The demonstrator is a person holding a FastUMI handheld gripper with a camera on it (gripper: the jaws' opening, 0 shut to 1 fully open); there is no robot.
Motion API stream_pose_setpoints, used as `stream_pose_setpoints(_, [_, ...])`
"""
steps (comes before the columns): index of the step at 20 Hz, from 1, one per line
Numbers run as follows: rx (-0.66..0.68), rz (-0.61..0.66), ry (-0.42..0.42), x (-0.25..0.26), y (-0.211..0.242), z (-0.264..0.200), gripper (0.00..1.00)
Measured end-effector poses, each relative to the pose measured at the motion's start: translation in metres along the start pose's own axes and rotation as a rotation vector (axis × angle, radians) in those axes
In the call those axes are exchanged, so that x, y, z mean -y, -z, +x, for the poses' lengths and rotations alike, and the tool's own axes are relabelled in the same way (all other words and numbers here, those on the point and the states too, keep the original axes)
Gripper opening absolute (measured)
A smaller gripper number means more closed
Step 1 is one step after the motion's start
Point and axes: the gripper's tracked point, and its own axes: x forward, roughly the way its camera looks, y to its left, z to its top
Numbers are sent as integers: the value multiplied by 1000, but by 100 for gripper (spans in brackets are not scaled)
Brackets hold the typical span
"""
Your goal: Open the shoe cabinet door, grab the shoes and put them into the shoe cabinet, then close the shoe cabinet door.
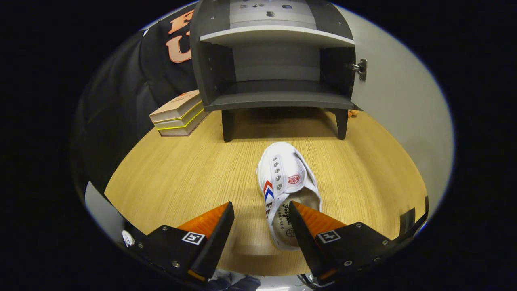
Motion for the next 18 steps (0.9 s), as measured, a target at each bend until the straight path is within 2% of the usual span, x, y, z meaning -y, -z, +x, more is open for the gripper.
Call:
stream_pose_setpoints(3, [-7,19,-7,5,2,9,84])
stream_pose_setpoints(5, [-11,27,-8,8,2,15,76])
stream_pose_setpoints(10, [-35,34,-23,9,5,24,38])
stream_pose_setpoints(11, [-41,33,-25,9,6,25,35])
stream_pose_setpoints(12, [-37,36,-30,10,5,26,26])
stream_pose_setpoints(18, [-44,52,-41,8,5,25,2])
